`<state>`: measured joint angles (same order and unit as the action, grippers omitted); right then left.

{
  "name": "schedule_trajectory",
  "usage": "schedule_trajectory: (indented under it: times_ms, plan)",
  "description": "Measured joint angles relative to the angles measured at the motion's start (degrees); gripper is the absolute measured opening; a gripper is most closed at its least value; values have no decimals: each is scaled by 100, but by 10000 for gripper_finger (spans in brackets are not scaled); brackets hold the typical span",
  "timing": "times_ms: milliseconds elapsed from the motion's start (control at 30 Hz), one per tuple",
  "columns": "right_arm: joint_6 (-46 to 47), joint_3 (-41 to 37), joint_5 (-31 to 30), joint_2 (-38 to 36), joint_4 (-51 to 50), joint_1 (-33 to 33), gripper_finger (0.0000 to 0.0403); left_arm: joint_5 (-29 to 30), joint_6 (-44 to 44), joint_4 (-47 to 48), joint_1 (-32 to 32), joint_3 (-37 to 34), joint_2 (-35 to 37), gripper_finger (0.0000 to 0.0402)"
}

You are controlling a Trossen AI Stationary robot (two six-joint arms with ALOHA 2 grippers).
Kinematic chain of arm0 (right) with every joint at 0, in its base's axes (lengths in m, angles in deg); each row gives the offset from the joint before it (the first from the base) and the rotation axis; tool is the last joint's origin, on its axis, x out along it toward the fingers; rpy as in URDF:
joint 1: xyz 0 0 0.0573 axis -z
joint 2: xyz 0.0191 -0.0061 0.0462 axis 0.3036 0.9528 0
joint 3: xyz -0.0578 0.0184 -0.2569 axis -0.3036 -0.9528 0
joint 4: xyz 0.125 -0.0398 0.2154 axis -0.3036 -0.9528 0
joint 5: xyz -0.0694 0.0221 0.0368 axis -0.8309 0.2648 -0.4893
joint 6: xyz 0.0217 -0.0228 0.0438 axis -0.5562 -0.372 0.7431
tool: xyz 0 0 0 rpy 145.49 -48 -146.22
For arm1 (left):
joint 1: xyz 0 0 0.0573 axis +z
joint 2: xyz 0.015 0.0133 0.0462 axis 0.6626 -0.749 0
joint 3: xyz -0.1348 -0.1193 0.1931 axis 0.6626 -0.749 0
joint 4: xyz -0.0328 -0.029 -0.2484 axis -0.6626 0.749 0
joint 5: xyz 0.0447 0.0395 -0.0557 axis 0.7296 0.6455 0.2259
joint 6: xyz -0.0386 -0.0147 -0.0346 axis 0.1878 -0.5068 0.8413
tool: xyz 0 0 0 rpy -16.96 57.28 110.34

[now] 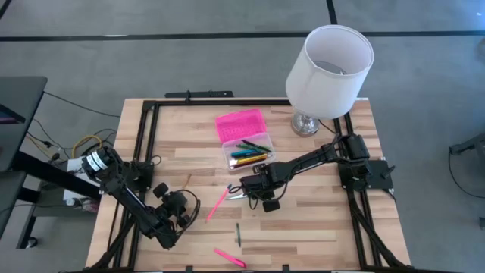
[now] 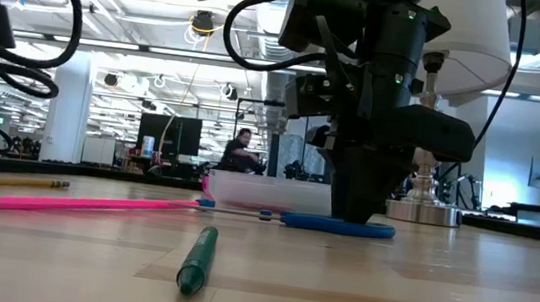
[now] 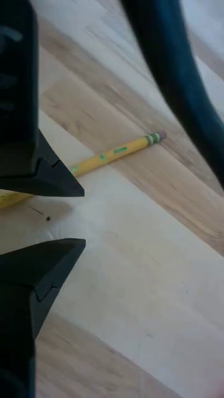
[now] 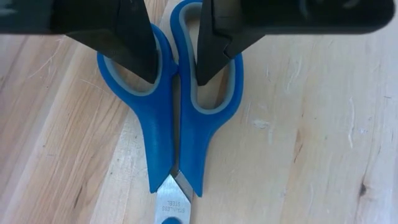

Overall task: Pick & place school supplies into a supply box
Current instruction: Put the blue scissors into the pink supply box

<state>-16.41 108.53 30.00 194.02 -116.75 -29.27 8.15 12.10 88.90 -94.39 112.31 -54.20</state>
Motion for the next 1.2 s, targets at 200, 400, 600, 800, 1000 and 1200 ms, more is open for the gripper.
schedule_trajectory:
  times_ms: [200, 400, 600, 800, 1000, 1200]
  plan:
    - [-2, 4, -3, 0, -18, 0, 69, 44, -36, 9, -1, 0, 0, 114]
    - [0, 4, -26, 0, -26, 0, 67, 44, -36, 20, -3, 0, 4, 114]
    - [0, 4, -31, -52, -28, 0, 69, 48, -38, 20, -4, 2, 7, 114]
    - [-6, -43, -38, -247, -209, 2, 67, 48, -36, 23, -4, 2, 9, 114]
    - [-9, -28, -324, -588, -246, 11, 67, 45, -39, 12, -4, 2, 9, 114]
    - [-207, -19, -796, -888, -323, 138, 66, 44, -176, -109, -4, 4, 9, 114]
